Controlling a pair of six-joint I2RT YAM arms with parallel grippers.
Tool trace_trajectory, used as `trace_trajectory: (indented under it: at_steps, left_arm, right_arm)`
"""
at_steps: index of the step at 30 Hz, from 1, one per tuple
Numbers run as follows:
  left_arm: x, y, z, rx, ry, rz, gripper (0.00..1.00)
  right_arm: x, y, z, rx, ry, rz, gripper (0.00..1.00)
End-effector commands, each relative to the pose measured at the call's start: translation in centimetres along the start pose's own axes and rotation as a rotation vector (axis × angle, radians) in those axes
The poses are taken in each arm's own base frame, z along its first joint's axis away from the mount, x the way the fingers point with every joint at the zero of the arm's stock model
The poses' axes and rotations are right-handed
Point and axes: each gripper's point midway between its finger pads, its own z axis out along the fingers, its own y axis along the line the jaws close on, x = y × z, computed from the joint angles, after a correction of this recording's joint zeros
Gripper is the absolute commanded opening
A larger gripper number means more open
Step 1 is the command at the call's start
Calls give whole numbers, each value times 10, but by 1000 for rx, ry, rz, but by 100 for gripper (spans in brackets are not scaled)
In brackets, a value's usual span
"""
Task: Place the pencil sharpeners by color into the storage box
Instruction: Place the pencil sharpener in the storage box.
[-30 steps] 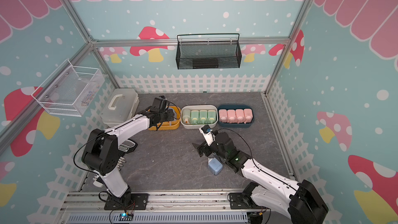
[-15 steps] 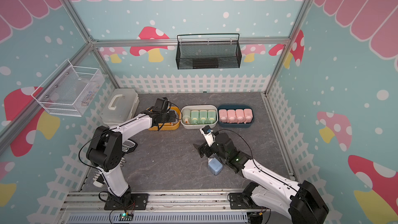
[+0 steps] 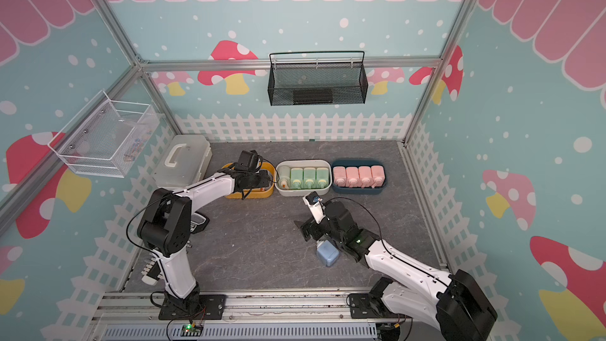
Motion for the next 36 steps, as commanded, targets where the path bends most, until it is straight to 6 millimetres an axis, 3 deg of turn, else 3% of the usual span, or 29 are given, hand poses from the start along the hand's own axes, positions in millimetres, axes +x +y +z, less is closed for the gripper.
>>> trace_trajectory:
  at_steps: [1, 21, 30, 36]
  left_arm:
    - [-14, -11, 0, 42, -27, -15, 7]
    - [-7, -20, 3, 54, -5, 10, 38]
    - [-7, -23, 2, 57, 7, 34, 43]
    - [-6, -26, 2, 56, 7, 66, 54]
  right_arm:
    - [-6, -1, 0, 5, 0, 8, 99]
    - [-2, -3, -2, 11, 9, 15, 99]
    - [-3, -3, -2, 13, 8, 16, 99]
    - [-4, -4, -2, 20, 14, 12, 98]
